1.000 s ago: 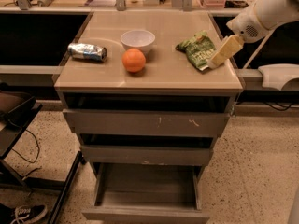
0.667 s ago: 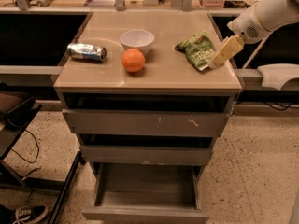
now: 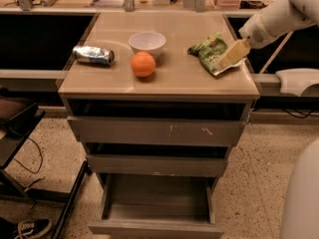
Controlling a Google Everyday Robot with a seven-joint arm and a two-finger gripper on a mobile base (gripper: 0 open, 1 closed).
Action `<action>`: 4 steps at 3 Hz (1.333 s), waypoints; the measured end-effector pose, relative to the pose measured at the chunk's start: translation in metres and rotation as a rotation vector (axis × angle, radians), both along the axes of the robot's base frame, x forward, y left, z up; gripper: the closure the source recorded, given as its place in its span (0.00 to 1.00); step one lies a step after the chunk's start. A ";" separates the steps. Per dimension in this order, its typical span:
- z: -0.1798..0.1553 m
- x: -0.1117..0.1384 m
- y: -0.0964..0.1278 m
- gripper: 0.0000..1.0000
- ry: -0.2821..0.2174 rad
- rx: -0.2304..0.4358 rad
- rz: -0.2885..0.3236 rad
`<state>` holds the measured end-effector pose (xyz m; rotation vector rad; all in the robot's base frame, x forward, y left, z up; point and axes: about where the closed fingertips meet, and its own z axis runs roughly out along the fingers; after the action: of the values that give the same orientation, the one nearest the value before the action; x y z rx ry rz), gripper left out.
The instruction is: Place green jalapeno chip bag into bottom drawer
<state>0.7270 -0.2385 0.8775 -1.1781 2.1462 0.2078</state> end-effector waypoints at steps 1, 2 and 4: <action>0.000 0.041 -0.009 0.00 -0.001 0.017 -0.089; 0.002 0.066 -0.010 0.00 -0.009 0.041 -0.131; -0.014 0.063 0.006 0.00 0.021 0.088 -0.063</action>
Offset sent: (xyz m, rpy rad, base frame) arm 0.1574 -0.0522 0.0987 0.0854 -0.1308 -0.1987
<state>0.7905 -0.2328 0.8634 -1.0608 2.1661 0.2843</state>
